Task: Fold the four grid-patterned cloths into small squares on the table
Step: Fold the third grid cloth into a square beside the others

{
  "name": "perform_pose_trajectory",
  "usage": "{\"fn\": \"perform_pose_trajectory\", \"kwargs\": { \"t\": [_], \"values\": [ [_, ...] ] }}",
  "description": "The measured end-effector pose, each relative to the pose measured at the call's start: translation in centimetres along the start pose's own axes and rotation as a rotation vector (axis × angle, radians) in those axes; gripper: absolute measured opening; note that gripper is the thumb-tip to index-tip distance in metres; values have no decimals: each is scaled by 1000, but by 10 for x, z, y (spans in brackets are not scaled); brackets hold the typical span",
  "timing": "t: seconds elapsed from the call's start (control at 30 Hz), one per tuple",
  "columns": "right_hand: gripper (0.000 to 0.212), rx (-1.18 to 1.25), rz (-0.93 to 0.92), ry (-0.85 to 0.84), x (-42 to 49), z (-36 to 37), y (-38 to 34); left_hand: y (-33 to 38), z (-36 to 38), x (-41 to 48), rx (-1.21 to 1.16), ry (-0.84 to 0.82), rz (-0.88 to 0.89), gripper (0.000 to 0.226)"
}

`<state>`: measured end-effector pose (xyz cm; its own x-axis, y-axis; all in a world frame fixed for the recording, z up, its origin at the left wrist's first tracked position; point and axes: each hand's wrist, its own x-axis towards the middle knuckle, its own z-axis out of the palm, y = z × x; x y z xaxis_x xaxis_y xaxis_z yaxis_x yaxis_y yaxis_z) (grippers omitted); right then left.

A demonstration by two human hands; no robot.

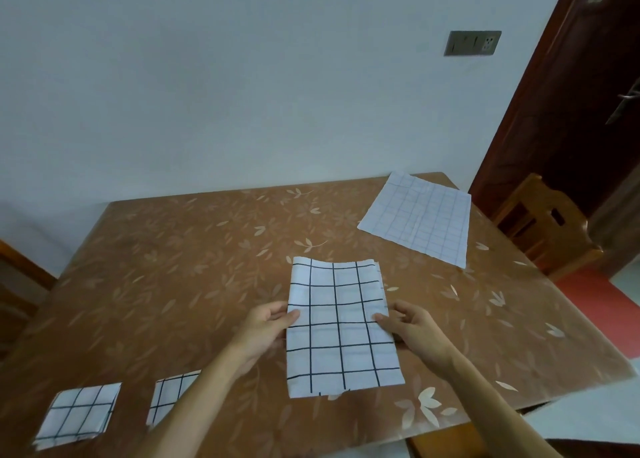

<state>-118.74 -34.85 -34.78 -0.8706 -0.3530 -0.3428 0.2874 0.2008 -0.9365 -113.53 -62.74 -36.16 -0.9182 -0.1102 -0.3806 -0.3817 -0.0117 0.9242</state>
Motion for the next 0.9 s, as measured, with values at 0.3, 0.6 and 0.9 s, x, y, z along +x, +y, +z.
{"fn": "perform_pose_trajectory", "kwargs": {
  "t": [0.3,0.6,0.9],
  "values": [
    [20,1,87,-12,30,17,22,-27,-20,15,-62,-41,-77,26],
    [20,150,130,6,49,16,28,-28,-38,26,-40,-168,-68,44],
    [41,190,150,19,60,17,27,-26,-41,33,-103,-108,-78,35]
  ]
}}
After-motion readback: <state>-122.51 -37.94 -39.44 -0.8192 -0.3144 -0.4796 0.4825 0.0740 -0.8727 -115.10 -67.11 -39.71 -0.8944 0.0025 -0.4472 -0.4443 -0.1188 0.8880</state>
